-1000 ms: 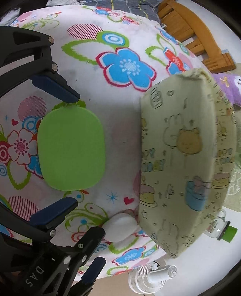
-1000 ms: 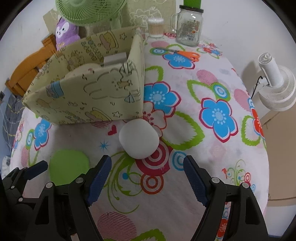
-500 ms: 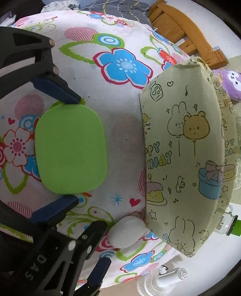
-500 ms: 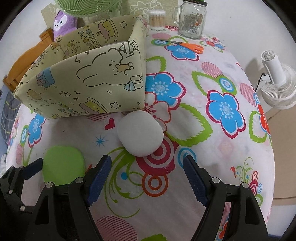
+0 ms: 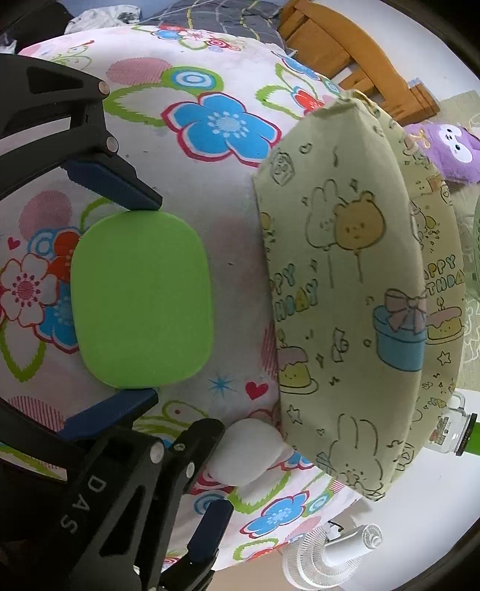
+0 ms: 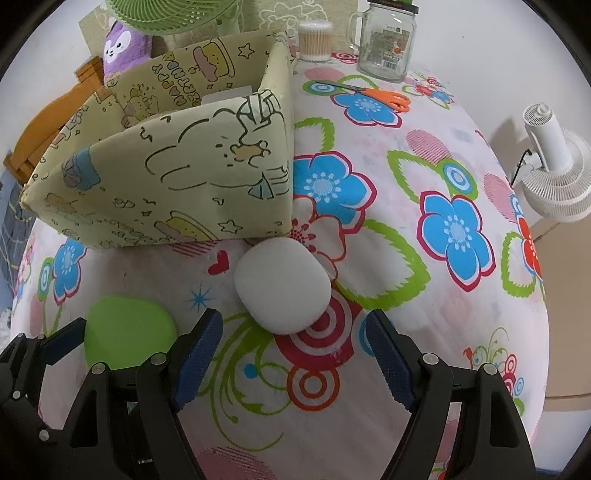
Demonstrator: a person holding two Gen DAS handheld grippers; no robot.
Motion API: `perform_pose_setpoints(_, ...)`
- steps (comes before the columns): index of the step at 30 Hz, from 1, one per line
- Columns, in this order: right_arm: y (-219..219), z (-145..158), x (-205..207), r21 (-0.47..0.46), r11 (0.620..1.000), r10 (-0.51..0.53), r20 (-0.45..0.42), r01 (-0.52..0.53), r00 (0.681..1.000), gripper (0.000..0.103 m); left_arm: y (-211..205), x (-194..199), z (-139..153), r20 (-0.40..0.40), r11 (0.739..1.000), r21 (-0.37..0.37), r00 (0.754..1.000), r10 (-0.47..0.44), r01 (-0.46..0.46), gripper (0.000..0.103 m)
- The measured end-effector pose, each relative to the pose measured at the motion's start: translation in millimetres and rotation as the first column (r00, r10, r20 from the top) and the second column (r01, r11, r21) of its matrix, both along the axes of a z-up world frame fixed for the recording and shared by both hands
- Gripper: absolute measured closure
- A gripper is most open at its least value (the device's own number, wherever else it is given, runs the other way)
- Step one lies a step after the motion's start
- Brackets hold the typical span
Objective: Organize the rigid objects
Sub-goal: 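Grasp the green oval lid with the left tool while the right tool grasps the white egg-shaped object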
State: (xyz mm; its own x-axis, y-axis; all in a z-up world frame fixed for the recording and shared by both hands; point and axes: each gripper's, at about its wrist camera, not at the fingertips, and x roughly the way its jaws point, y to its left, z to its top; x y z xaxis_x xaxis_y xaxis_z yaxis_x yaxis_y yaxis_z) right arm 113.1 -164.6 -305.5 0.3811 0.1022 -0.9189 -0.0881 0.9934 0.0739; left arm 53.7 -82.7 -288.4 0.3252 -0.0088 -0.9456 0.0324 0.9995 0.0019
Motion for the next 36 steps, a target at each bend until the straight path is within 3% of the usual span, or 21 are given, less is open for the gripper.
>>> perform_pose_setpoints(15,2,-9,23,-0.031,0.999,-0.031,-0.018,0.030,0.999,0.021,0,51,1,0.002,1.000,0.001,1.000,-0.024,0.024,0.008)
perform_pose_setpoints(21,12,-5,25,-0.046,0.999,0.009,0.011,-0.009,1.000,0.047,17,59,-3,-0.004,1.000,0.003,1.000,-0.014,0.014,0.008)
perform_pose_setpoints(36,13,-1,2,-0.028,0.999,-0.038,-0.007,0.038,0.999,0.048,14,55,-1,0.007,0.998,0.020,0.998,-0.063,0.063,0.008)
